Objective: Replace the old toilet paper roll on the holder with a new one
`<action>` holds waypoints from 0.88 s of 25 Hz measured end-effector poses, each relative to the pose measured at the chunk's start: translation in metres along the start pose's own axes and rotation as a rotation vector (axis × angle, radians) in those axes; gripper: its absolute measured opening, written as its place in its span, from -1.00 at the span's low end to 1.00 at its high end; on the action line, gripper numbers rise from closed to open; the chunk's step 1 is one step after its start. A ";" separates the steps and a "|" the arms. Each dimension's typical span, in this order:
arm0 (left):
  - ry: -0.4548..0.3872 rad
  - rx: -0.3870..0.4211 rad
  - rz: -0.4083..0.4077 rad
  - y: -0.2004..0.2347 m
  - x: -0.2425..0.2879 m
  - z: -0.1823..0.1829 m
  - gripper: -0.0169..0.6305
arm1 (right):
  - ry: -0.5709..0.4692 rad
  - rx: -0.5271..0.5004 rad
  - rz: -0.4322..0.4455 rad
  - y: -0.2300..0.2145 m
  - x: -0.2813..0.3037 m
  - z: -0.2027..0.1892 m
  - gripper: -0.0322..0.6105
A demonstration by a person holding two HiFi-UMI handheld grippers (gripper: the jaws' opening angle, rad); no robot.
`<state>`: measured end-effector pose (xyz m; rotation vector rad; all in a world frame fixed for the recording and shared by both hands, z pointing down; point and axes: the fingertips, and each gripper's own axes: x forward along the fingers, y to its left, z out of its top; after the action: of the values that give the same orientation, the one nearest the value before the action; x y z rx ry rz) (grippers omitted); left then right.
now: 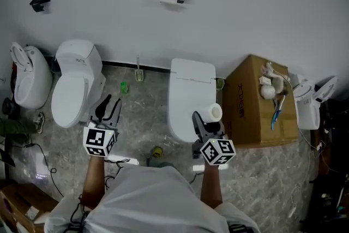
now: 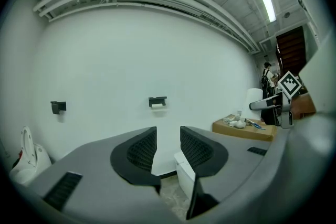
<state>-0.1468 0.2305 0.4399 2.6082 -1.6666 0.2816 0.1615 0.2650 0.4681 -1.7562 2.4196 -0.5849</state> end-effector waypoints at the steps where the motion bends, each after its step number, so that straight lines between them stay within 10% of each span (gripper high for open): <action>1: 0.001 0.000 0.001 0.000 0.012 0.002 -0.49 | 0.004 0.000 0.004 -0.007 0.010 0.003 0.02; 22: -0.008 0.045 -0.065 0.017 0.181 0.030 -0.49 | -0.005 0.001 0.019 -0.079 0.144 0.045 0.02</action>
<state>-0.0848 0.0574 0.4404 2.6929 -1.5927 0.3105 0.1977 0.0985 0.4764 -1.7305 2.4295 -0.5783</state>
